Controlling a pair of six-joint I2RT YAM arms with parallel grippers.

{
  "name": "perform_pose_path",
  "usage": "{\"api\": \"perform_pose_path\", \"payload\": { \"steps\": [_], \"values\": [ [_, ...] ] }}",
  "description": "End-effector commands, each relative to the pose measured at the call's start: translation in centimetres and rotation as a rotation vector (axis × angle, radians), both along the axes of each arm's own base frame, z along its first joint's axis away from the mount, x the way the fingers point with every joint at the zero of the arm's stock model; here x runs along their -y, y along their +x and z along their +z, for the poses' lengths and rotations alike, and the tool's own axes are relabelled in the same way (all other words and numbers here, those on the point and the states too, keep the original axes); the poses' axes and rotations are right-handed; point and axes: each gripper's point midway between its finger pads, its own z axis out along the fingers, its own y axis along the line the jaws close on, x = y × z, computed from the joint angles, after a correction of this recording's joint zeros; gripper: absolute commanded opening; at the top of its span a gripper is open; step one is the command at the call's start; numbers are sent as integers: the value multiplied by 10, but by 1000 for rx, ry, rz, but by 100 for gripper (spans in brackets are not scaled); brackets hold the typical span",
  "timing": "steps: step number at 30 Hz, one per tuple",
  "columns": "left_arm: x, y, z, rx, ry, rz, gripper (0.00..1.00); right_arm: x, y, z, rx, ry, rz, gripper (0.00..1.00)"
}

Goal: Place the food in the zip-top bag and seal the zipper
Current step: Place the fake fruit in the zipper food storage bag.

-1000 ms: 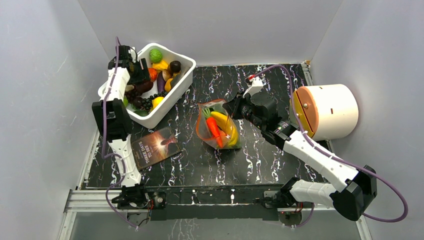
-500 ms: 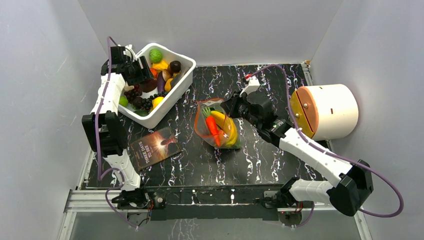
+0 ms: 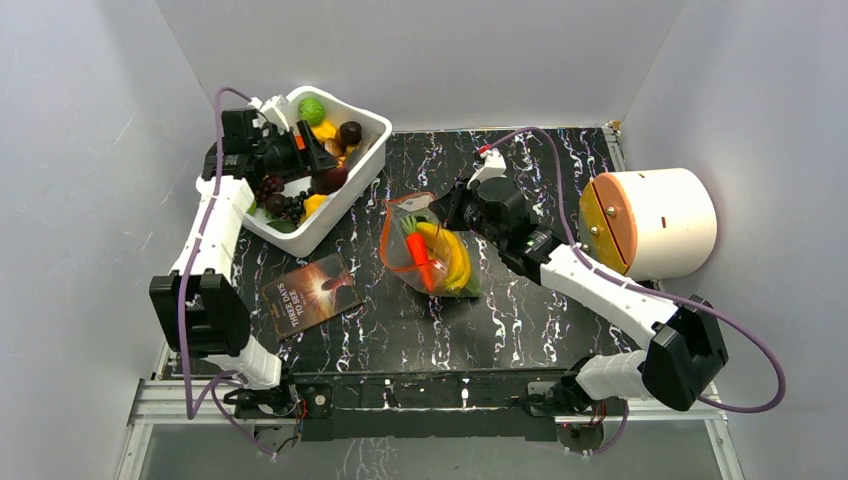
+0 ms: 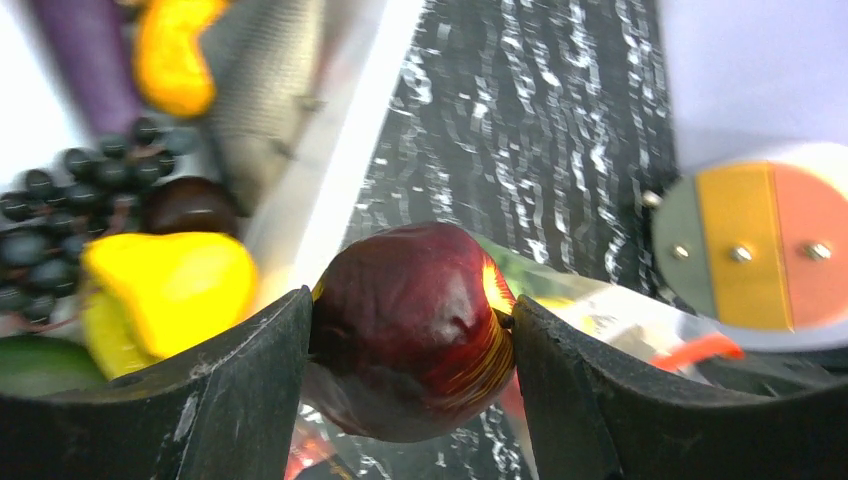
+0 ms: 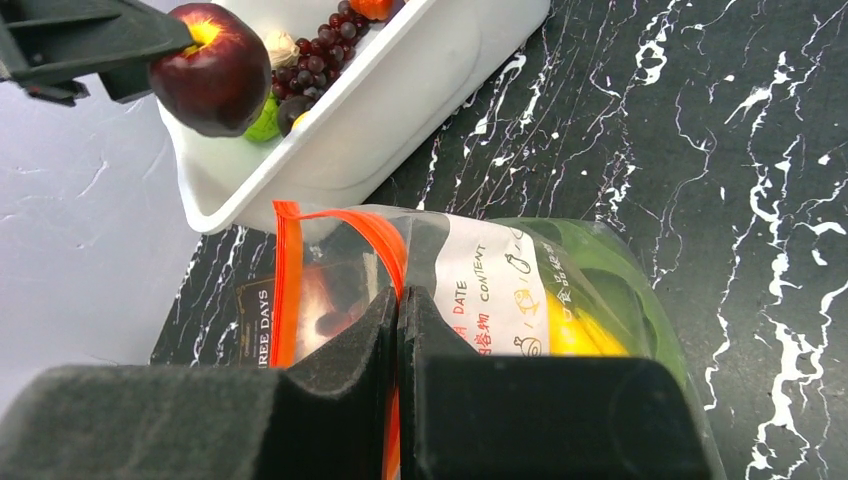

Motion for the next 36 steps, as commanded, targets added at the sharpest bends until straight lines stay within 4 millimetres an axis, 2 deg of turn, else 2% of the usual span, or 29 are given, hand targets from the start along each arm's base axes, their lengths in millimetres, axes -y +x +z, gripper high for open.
{"api": "perform_pose_path", "payload": {
  "steps": [1, 10, 12, 14, 21, 28, 31, 33, 36],
  "values": [
    [60, -32, 44, 85, -123, -165, 44, -8, 12, 49, 103, 115, -16, 0],
    [123, -77, 80, 165, -301, -306, 44, -12, 13, 45, 83, 131, -12, 0],
    [131, -87, 90, 194, -329, -328, 44, -12, 13, 47, 85, 138, -11, 0],
    [136, -93, 91, 192, -346, -334, 44, -12, 12, 49, 88, 144, -11, 0],
    [156, -114, 76, 165, -418, -367, 44, -12, 9, 60, 100, 171, -3, 0],
    [171, -122, 64, 140, -432, -397, 45, -11, 6, 65, 101, 199, -3, 0],
    [175, -124, 48, 118, -407, -395, 46, -10, 5, 68, 105, 207, -5, 0],
    [173, -120, 30, 102, -363, -355, 49, -11, 4, 70, 106, 215, -2, 0],
    [173, -120, 16, 83, -346, -347, 53, -12, 3, 72, 109, 226, 8, 0]
  ]
}}
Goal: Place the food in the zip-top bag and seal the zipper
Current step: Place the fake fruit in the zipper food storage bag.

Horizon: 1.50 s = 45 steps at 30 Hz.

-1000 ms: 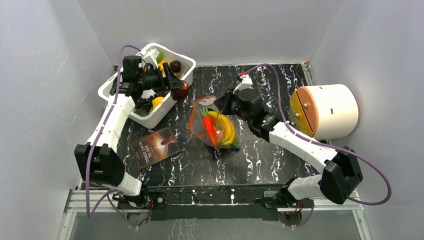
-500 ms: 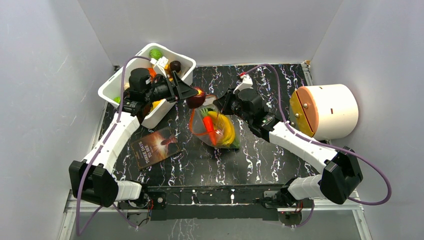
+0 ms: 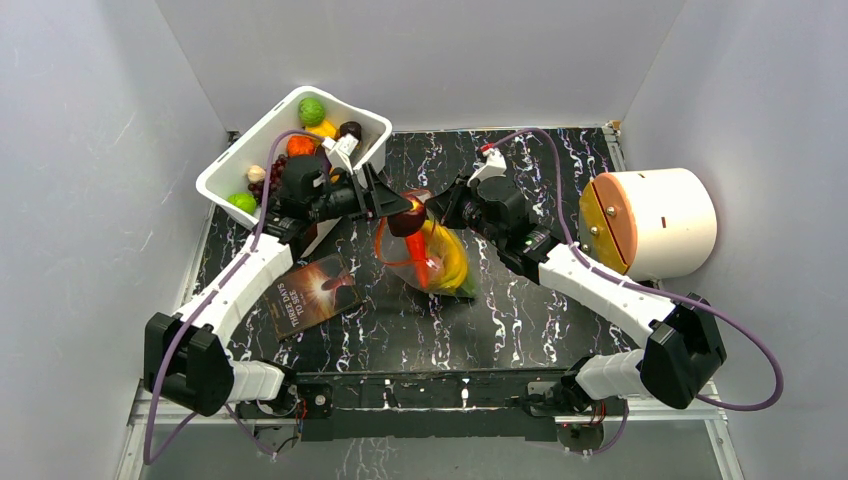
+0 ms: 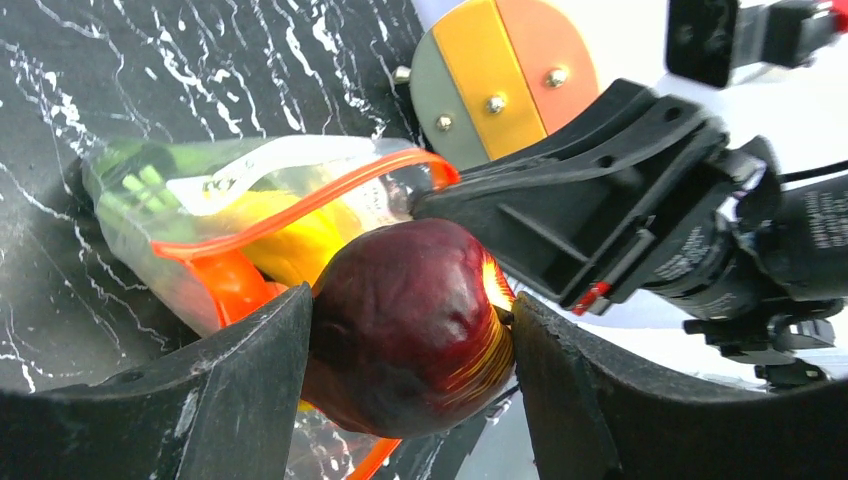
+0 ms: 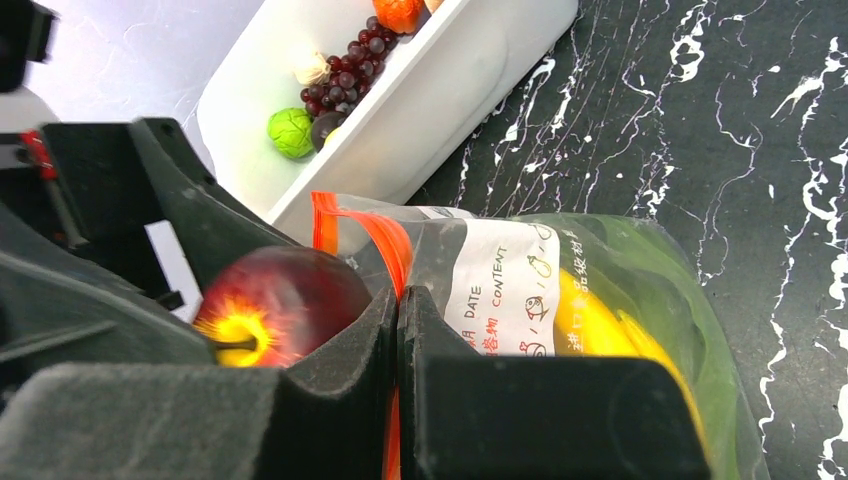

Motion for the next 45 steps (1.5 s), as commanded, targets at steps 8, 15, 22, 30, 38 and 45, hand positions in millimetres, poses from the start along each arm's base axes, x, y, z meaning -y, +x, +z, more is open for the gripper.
{"api": "perform_pose_path", "payload": {
  "steps": [8, 15, 22, 30, 38, 45],
  "values": [
    [-4, 5, -10, 61, 81, 55, 69, 1, -1, 61, 133, 123, -2, 0],
    [-10, 8, -11, 76, 110, 94, 78, 4, -2, 60, 140, 119, -6, 0],
    [-11, 7, -4, 101, 105, 94, 81, 5, -5, 63, 151, 116, -4, 0],
    [-21, 9, 14, 169, 195, 102, 81, 17, -9, 56, 166, 72, -21, 0],
    [-32, 5, 9, 173, 308, 86, 75, 32, -21, 71, 199, 94, -45, 0],
    [-23, -20, -26, 67, 259, -8, 69, 26, -16, 79, 203, 115, -40, 0]
  ]
}}
